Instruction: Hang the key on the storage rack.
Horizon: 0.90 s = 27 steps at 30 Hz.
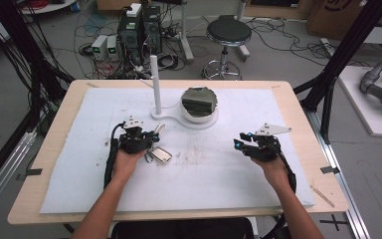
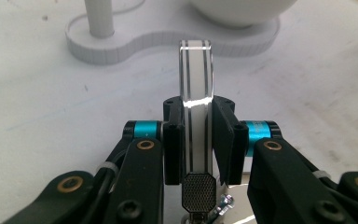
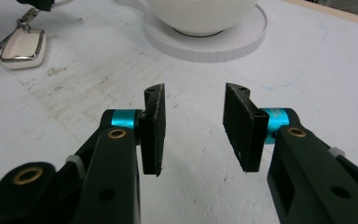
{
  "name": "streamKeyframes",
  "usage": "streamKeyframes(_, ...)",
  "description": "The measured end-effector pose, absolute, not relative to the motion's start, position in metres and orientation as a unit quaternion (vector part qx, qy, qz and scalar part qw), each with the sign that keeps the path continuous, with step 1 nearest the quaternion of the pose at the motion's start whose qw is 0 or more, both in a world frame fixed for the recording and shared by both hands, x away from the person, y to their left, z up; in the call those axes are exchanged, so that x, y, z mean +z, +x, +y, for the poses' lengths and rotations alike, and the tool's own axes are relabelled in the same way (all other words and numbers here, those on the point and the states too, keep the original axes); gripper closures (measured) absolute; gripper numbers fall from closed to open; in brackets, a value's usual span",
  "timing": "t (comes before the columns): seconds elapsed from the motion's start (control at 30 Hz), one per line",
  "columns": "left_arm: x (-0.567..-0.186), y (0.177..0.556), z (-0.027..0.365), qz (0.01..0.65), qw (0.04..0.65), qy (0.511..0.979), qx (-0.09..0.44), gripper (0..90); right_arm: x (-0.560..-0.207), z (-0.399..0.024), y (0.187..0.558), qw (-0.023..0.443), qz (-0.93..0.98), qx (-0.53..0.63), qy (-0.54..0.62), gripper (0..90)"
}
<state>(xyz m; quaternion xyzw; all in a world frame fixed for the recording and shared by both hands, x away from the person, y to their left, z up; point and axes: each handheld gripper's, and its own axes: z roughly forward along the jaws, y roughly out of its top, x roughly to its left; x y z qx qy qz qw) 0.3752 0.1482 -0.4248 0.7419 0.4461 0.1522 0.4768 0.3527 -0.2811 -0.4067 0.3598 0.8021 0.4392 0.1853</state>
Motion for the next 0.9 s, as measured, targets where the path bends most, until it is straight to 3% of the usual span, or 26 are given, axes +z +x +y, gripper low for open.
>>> streamKeyframes(0.53, -0.367, 0.373, 0.183, 0.409, 0.589, 0.686, 0.125, 74.9, -0.401, -0.286, 0.352, 0.194, 0.792, 0.449, 0.365, 60.7)
streamKeyframes(0.9, -0.340, 0.401, 0.194, 0.390, 0.638, 0.659, 0.078, 74.8, -0.396, -0.289, 0.350, 0.202, 0.787, 0.457, 0.361, 60.1)
